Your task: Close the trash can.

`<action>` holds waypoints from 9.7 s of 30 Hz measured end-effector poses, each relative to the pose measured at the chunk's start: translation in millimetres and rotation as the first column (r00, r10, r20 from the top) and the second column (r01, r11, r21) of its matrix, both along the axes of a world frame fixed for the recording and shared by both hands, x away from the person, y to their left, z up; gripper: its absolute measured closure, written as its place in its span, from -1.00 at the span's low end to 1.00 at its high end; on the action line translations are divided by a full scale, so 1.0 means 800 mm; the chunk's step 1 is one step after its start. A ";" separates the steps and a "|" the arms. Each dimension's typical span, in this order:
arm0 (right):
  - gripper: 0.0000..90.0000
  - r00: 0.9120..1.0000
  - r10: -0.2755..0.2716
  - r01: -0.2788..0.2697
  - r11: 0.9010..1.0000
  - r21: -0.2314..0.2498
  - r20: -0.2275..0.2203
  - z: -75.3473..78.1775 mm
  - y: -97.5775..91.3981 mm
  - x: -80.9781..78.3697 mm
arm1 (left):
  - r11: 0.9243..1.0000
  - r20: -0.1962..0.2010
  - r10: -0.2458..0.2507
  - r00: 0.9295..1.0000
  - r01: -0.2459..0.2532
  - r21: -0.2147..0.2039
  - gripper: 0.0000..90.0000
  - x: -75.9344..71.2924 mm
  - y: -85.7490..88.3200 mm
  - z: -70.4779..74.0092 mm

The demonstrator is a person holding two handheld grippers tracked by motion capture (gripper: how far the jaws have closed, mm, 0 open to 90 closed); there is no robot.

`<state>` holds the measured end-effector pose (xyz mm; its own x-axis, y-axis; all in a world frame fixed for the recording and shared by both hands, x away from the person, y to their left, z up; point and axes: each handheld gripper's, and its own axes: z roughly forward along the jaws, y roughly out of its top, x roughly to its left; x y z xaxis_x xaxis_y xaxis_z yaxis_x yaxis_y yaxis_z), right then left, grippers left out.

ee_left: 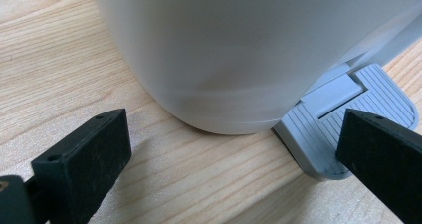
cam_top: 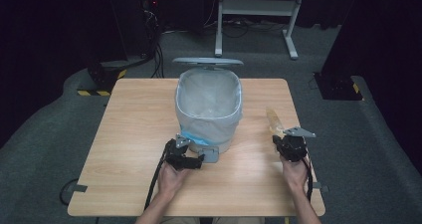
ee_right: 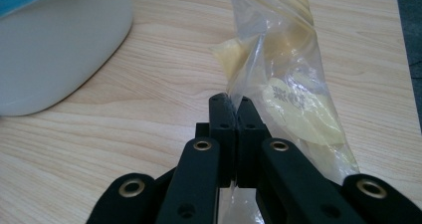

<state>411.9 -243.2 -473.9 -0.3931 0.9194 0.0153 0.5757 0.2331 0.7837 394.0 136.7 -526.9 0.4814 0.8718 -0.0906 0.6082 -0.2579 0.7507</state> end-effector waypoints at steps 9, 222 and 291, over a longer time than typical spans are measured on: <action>0.98 0.999 0.039 -0.039 0.999 0.009 0.013 0.009 0.007 -0.007 | 1.000 -0.002 0.000 1.000 0.000 -0.002 -0.98 0.000 0.000 0.000; 0.98 0.871 0.468 -0.480 0.875 0.063 0.149 0.230 0.127 -0.007 | 1.000 -0.007 -0.004 1.000 0.004 -0.006 -0.98 0.001 0.001 0.000; 0.44 0.884 0.463 -0.466 0.883 0.051 0.058 0.212 0.199 0.049 | 1.000 -0.015 -0.003 1.000 0.003 -0.017 -0.98 0.002 0.001 -0.001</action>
